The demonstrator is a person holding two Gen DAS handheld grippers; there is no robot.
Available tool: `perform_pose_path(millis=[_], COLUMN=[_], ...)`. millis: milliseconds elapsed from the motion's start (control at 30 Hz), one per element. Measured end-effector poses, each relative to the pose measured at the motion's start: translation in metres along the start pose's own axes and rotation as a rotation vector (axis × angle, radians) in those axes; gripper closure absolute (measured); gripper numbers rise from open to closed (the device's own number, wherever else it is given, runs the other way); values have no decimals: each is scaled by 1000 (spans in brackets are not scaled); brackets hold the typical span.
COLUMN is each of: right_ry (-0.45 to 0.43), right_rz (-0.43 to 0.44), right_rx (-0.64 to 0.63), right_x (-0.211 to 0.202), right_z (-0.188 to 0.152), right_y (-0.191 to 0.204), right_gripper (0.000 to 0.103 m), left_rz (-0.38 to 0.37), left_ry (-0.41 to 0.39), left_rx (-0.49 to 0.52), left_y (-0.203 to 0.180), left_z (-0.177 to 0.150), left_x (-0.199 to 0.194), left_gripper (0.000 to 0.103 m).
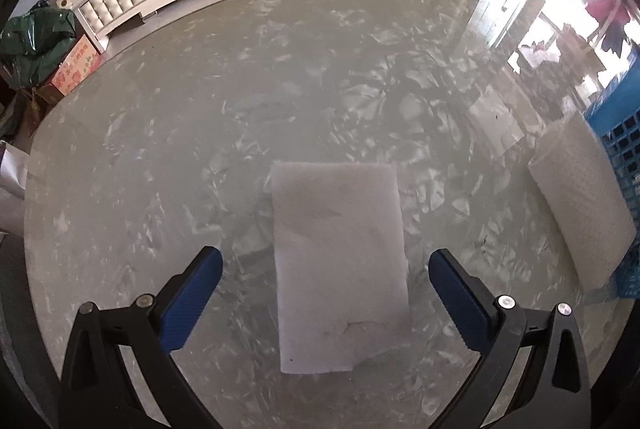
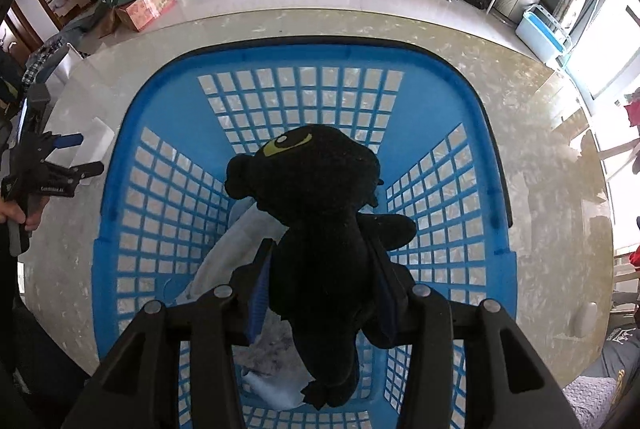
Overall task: Organize soft objects
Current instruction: 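Carry the dragon into the basket with the right tool while the left tool reaches the foam block, then grasp the white foam block with the left tool and lift it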
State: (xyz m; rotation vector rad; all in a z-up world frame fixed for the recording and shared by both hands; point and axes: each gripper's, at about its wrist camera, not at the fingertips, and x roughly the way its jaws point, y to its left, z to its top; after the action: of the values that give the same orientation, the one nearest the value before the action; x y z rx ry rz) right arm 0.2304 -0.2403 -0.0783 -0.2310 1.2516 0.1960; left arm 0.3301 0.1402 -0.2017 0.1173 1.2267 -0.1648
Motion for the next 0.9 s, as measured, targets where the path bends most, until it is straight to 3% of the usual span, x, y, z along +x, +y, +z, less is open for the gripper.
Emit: perform_pose_path(millis=[33,100,300,467,567,700,800,900], right_ry=[1,9,24,33,21,10,-23,-38], right_rz=[-5,-15,-18,-47,-26,-21,-80,-84], right_rx=[0,3,16,-2,9,-10,-18,-15], right_x=[1,3,5,-1,-9,-20,-31,-43], right_z=[0,0,-1,-7,-11,-18,-21,-29], right_y=[0,0,3,17,19,28,34,37], right_gripper=[59,58,55,49,41,22,4,1], left_rz=[4,11,2,8,2,-11,-12,-22], left_ry=[-3,-14,-27,-27,-11,-33,-61,-80], left_rx=[-2,-21,-11,-18,-25,-25,-34,-28], left_y=[0,-1,-6,-11,-12,-20,-27,-36], left_z=[0,-2,-8,-15,-24,-35,-46,-56], left_x=[-1,-4,-14,-19,-22,-43,-64,-85], left_gripper=[7,24,50,52,53,53,53,53])
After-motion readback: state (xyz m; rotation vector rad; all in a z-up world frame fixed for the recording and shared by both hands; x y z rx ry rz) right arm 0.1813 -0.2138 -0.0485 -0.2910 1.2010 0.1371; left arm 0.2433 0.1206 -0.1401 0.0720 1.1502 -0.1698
